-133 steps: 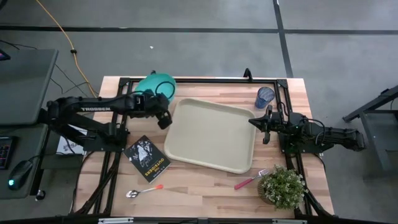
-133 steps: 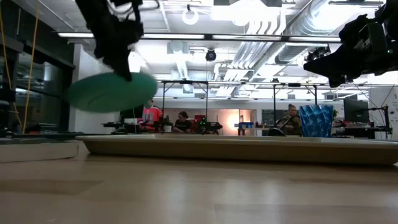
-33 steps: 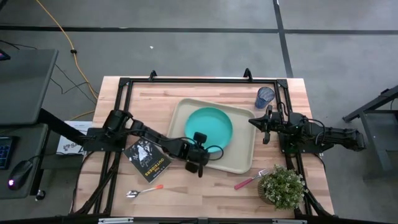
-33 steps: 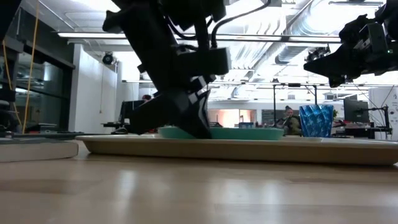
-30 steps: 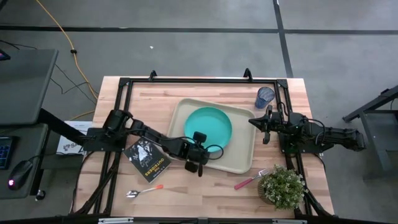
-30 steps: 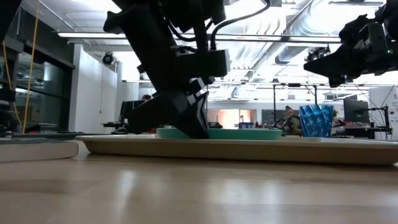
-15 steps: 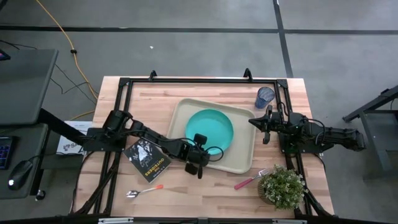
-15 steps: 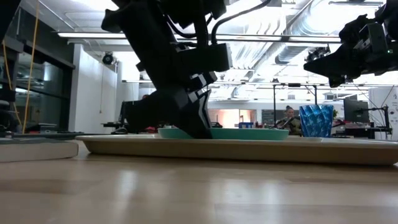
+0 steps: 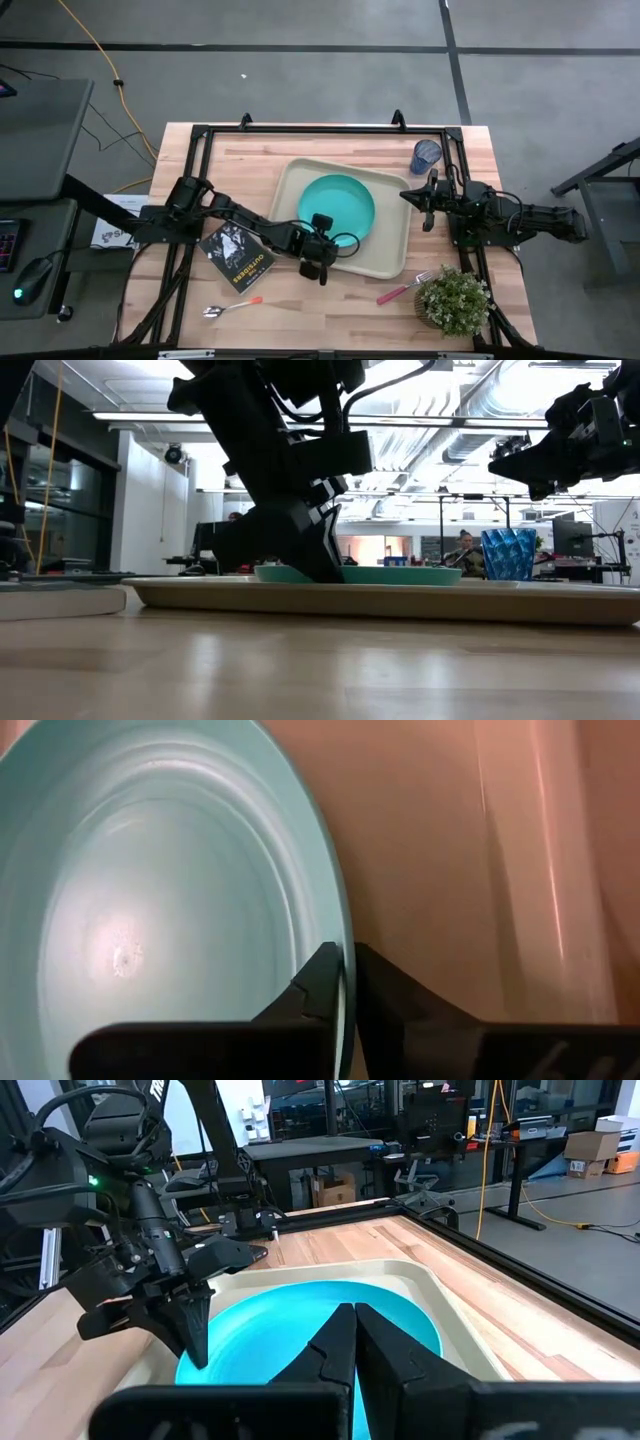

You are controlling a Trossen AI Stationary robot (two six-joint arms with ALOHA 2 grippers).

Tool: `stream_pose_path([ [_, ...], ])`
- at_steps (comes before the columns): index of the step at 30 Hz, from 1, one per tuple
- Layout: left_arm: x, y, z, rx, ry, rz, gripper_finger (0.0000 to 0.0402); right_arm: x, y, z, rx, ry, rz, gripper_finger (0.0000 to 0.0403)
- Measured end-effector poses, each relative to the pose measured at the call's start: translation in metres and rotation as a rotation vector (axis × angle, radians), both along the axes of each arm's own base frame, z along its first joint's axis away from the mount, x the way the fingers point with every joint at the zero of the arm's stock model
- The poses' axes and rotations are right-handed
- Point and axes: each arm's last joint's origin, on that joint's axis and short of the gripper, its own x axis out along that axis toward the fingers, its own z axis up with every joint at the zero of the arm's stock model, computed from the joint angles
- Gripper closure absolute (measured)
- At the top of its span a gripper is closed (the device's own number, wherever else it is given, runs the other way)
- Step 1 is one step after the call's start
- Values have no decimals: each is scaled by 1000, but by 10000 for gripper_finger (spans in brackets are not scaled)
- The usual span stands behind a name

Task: Pick and place plate/cup/fork/spoon on tray
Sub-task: Put the blue plate on the gray serving tray, then put the blue glass on the gray serving tray to the top right of the blue plate

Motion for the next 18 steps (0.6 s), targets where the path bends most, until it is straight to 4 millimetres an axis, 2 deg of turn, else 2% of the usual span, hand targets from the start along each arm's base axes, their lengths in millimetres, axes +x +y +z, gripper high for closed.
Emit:
stream_pose_path([
  [10, 0, -1, 0, 2, -1, -3, 347, 0, 0, 0, 0, 0, 0, 403],
  [18, 0, -1, 0, 11, -1, -1, 299, 0, 0, 0, 0, 1, 0, 403],
])
